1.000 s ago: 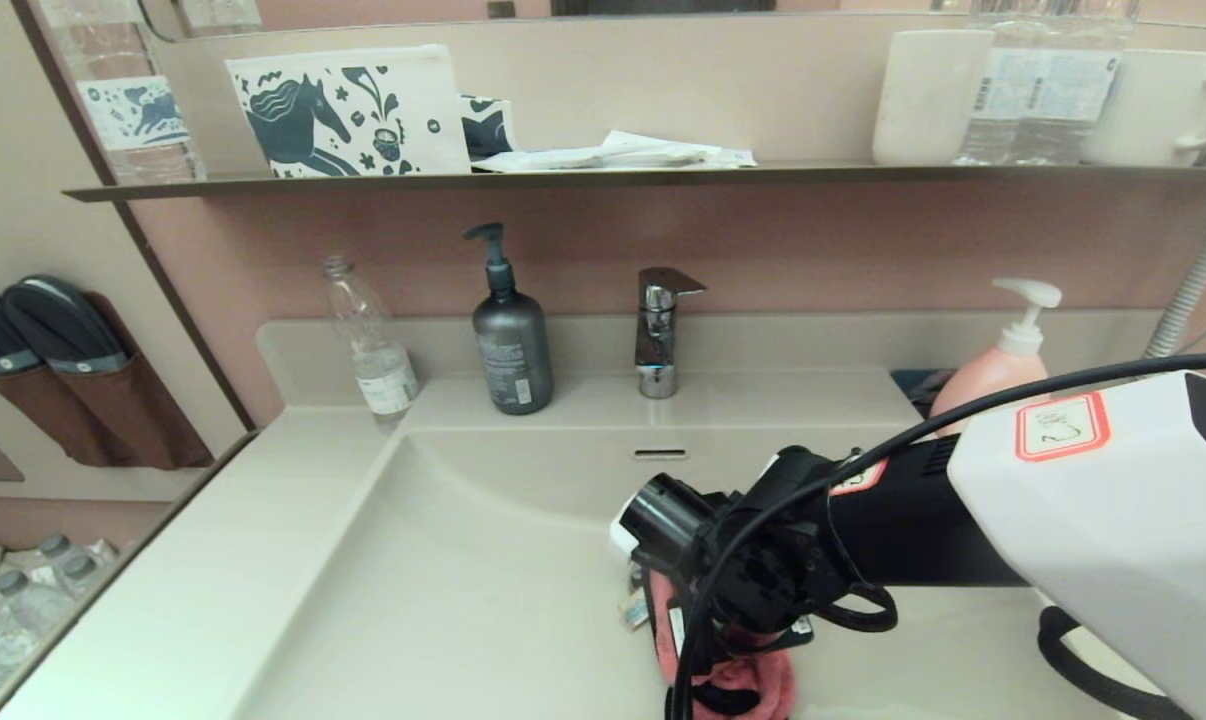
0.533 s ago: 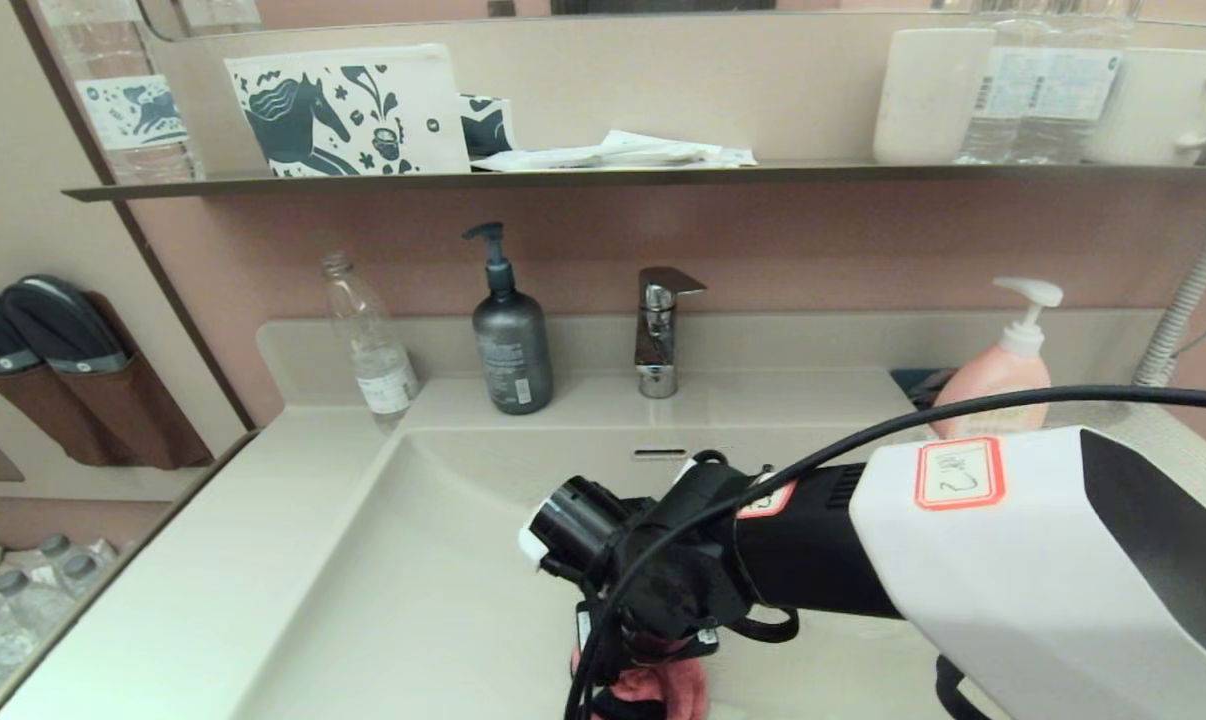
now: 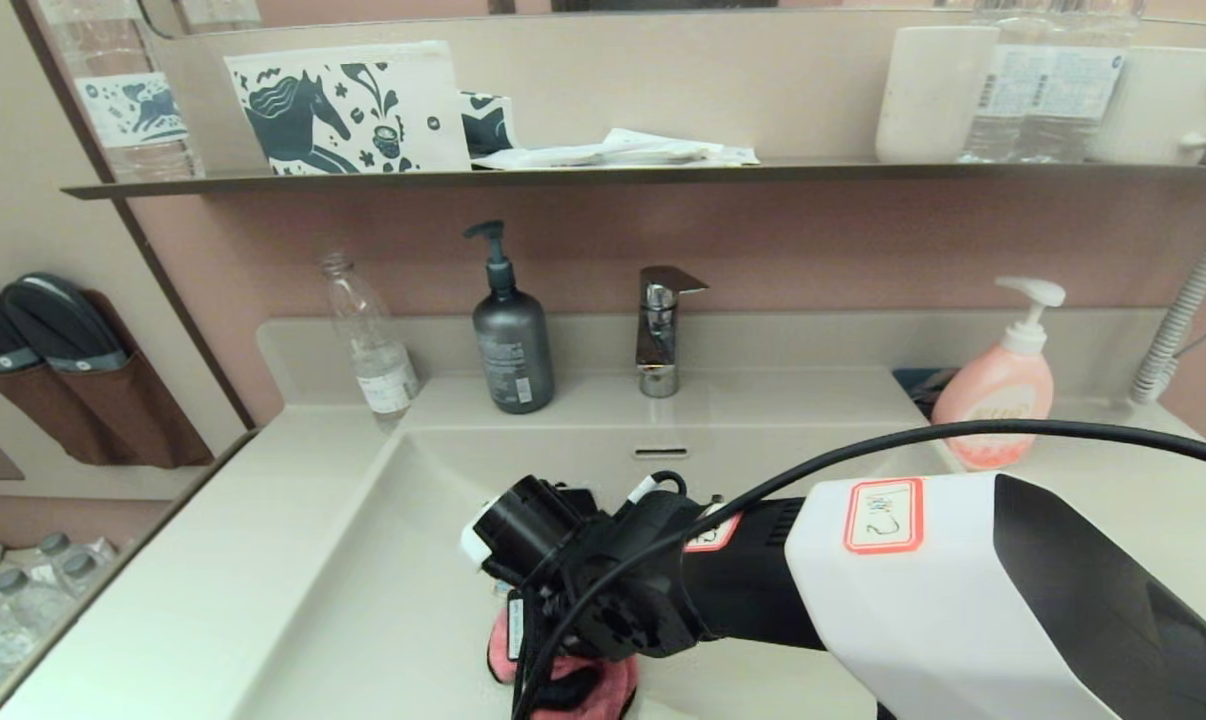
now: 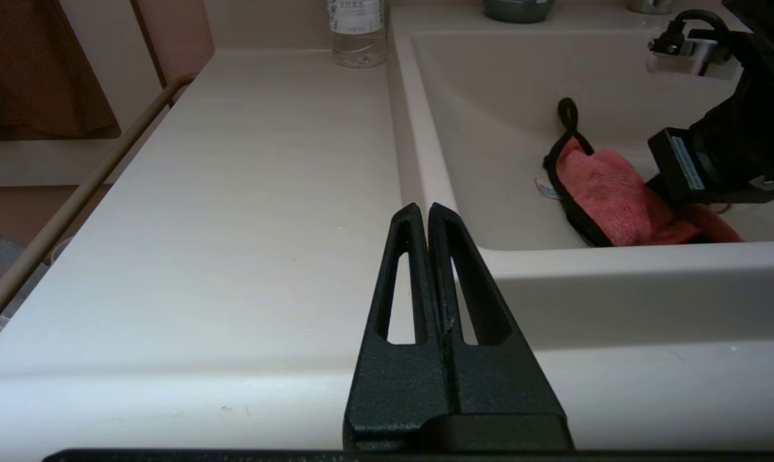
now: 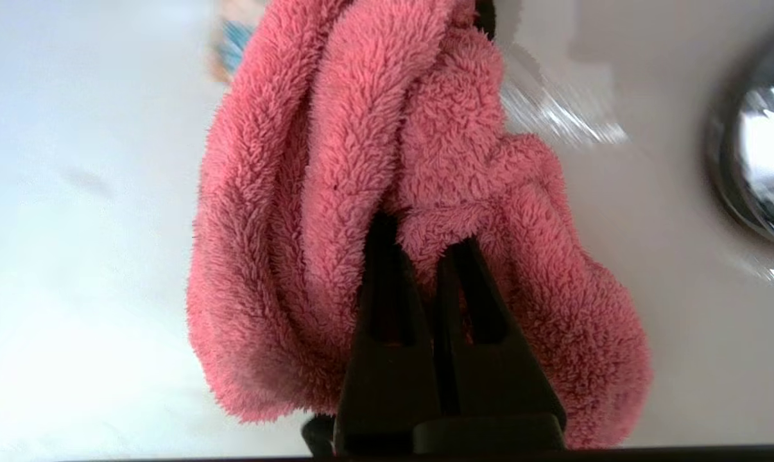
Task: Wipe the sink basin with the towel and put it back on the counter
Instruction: Wipe the sink
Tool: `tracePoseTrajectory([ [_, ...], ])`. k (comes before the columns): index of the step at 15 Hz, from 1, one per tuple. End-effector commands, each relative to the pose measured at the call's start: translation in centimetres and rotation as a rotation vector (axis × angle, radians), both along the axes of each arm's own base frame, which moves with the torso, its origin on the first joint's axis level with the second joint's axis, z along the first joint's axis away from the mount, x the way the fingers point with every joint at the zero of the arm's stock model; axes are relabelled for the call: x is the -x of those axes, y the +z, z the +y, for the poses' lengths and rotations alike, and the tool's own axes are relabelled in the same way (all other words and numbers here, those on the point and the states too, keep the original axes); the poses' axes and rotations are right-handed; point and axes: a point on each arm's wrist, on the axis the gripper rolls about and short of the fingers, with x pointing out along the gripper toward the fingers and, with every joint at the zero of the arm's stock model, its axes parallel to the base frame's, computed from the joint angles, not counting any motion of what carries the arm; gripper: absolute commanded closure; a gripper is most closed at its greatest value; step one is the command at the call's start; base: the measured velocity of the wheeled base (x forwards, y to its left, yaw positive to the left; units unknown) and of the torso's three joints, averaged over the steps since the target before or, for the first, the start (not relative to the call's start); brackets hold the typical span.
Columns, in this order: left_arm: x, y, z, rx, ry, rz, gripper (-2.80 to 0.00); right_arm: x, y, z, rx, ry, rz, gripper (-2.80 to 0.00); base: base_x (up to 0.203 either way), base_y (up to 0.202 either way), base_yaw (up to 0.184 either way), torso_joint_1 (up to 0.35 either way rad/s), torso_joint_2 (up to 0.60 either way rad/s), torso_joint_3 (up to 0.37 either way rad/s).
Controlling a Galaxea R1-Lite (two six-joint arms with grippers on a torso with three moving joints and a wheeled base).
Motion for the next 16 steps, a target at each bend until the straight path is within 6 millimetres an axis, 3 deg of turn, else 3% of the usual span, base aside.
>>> tracePoseTrajectory([
  [1, 0.0, 0.0, 0.0, 0.0, 0.0, 0.001, 0.0, -0.4, 0.2, 0.4, -0.037, -0.015, -0.044, 0.0, 0.0, 0.0, 0.0, 0.0, 0.0, 0.0],
  [8, 0.0, 0.0, 0.0, 0.0, 0.001, 0.001, 0.0, -3.0, 0.8, -0.2, -0.047, -0.05, -0.197, 0.0, 0.0, 0.0, 0.0, 0.0, 0.0, 0.0],
  [16, 0.0, 0.0, 0.0, 0.0, 0.001, 0.001, 0.0, -4.9, 0.8, -2.9, 0.142, -0.09, -0.25, 0.0, 0.0, 0.0, 0.0, 0.0, 0.0, 0.0],
])
